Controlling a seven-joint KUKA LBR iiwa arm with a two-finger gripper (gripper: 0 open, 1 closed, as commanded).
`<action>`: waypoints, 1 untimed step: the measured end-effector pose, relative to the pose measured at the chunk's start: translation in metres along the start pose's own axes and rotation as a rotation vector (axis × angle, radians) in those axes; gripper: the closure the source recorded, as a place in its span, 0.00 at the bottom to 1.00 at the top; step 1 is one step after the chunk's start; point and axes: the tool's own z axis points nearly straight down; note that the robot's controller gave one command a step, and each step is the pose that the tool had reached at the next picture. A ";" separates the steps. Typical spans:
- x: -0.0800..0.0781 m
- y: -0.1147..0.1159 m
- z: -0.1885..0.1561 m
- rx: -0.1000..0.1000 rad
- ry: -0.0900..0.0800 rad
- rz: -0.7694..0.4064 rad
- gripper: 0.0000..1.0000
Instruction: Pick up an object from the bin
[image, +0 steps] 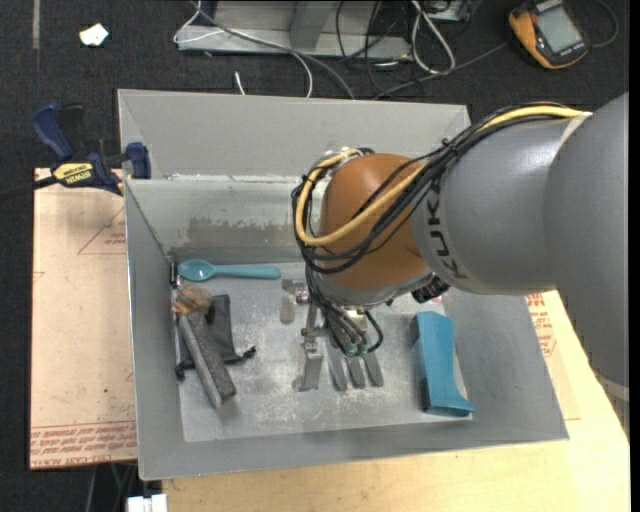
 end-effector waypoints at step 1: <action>-0.002 -0.001 -0.005 -0.001 -0.007 0.003 0.00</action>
Offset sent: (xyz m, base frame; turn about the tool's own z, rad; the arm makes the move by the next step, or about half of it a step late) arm 0.0479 -0.0419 -0.0582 -0.1610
